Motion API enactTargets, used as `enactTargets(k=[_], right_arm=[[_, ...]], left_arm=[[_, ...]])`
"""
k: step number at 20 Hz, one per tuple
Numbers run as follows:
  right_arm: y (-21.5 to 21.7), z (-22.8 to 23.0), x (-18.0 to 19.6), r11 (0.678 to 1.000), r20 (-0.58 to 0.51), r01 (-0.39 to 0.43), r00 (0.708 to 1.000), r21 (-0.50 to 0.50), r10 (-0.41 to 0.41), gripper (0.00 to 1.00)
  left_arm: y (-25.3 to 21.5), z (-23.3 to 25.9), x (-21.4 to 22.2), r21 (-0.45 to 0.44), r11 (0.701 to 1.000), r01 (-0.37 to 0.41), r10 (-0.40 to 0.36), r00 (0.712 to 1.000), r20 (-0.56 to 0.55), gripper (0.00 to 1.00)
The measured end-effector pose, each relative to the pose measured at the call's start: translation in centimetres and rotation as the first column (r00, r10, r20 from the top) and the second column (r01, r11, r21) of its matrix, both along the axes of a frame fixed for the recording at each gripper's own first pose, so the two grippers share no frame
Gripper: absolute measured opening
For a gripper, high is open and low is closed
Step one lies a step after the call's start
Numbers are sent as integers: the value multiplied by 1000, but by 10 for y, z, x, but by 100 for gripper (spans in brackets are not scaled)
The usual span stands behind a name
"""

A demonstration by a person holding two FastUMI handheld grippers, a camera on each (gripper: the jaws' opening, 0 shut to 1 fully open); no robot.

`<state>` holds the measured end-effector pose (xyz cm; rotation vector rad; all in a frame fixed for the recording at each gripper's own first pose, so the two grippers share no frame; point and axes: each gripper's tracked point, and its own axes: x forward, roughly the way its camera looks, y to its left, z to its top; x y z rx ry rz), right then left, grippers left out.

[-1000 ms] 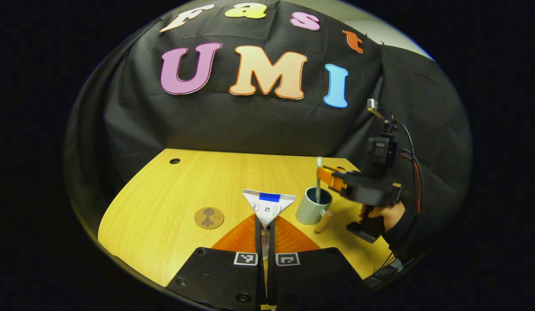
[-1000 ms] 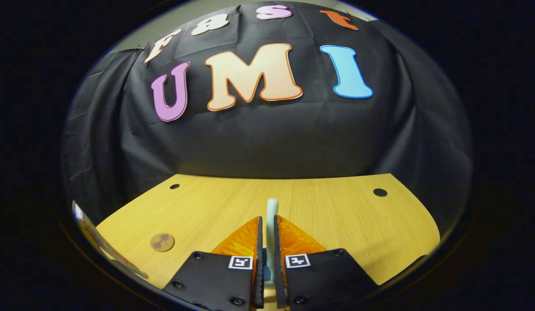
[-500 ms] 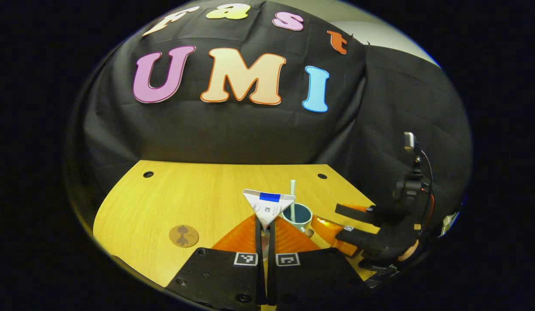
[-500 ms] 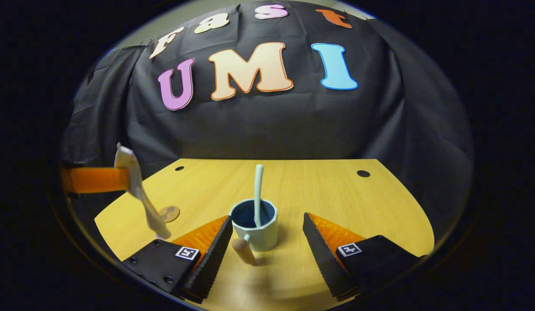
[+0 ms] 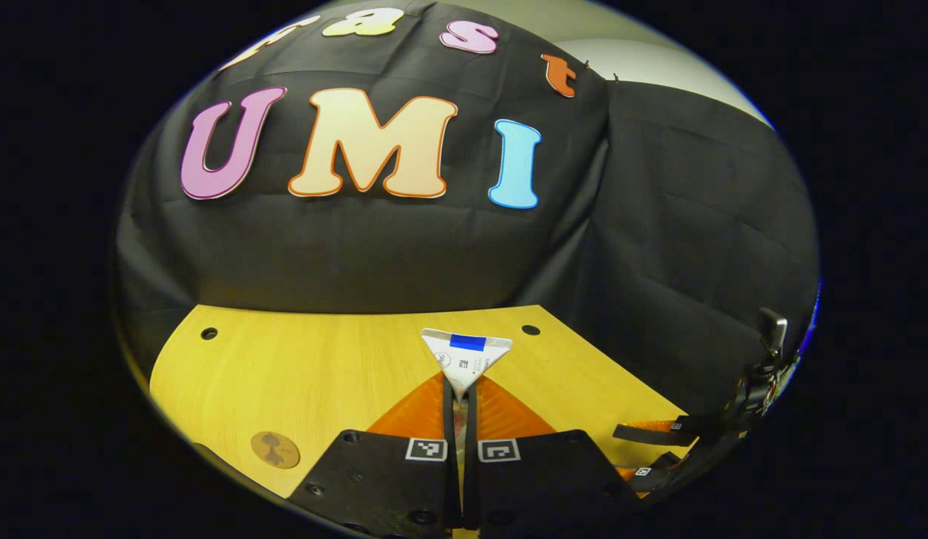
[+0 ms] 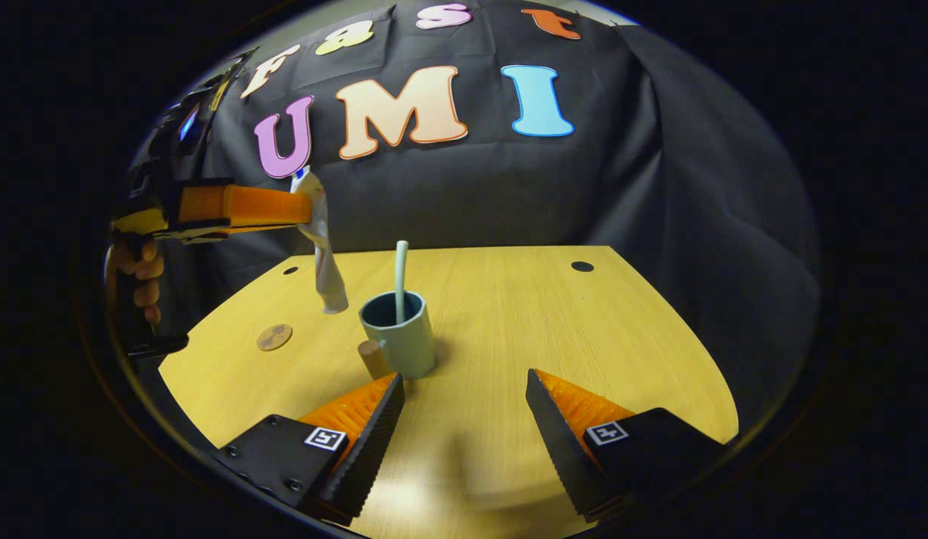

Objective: Put the toothbrush and toothpaste on the desktop into the cup, then pick up the cup and place it on the coaster on the desktop.

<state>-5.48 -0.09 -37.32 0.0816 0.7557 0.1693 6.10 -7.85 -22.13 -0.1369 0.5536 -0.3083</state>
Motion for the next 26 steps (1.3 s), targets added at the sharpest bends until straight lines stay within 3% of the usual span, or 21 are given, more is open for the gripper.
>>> enactTargets(k=[6,11,16,19,21,23,24,26], right_arm=[[-21,-4,-9,999,-42,51,998,4,-51,100],[-23,-1,-2,998,-66,62,996,32,-60,100],[-5,-1,8,997,-134,-14,991,79,24,98],[10,2,15,990,-154,-81,983,116,99,100],[19,2,18,983,-171,-126,974,137,148,95],[31,4,19,973,-187,-171,962,156,199,98],[36,4,21,970,-203,-188,955,155,217,94],[49,-1,18,965,-261,-206,934,163,244,98]], left_arm=[[-27,-35,14,-26,1000,-2,0,998,-61,1],[-33,-67,3,28,1000,-11,15,992,-123,1],[-32,-94,-16,99,995,-30,47,984,-174,6],[-23,-78,-15,134,988,-77,89,992,-91,23],[-11,-67,-19,182,976,-123,133,990,-46,61],[12,-56,-30,217,956,-195,201,980,-7,99],[21,-54,-35,215,949,-230,235,972,6,97],[46,-50,-50,216,931,-295,298,954,17,96]])
